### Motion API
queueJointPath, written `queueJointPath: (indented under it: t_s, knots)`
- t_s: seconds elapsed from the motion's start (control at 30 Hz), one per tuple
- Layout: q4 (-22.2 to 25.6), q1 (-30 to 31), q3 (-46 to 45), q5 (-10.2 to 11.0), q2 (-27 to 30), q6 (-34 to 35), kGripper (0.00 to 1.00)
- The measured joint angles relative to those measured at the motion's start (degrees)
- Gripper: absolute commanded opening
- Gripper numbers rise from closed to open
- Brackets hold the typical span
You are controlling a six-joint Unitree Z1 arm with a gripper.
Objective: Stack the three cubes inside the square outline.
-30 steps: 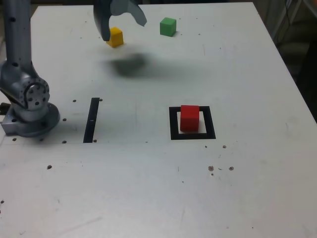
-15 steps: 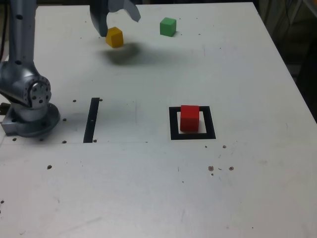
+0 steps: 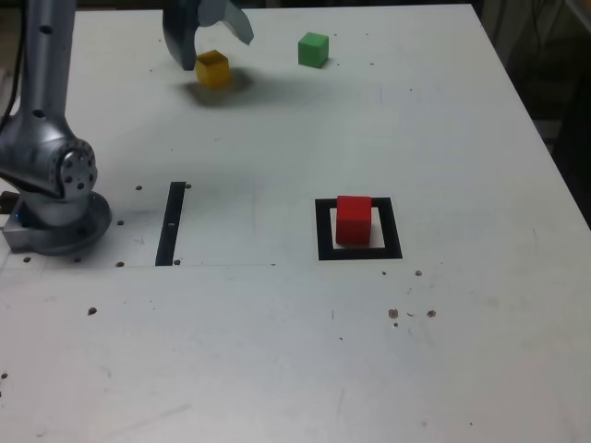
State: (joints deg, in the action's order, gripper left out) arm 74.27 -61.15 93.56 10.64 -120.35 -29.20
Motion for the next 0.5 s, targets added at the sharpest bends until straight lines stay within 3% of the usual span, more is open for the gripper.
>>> queueJointPath:
  t_s: [0.3, 0.5]
  knots:
    - [0.0, -0.6, 2.6, -0.1, -4.4, -0.3, 0.97]
    - [0.4, -0.7, 3.0, -0.7, -5.3, -0.3, 0.88]
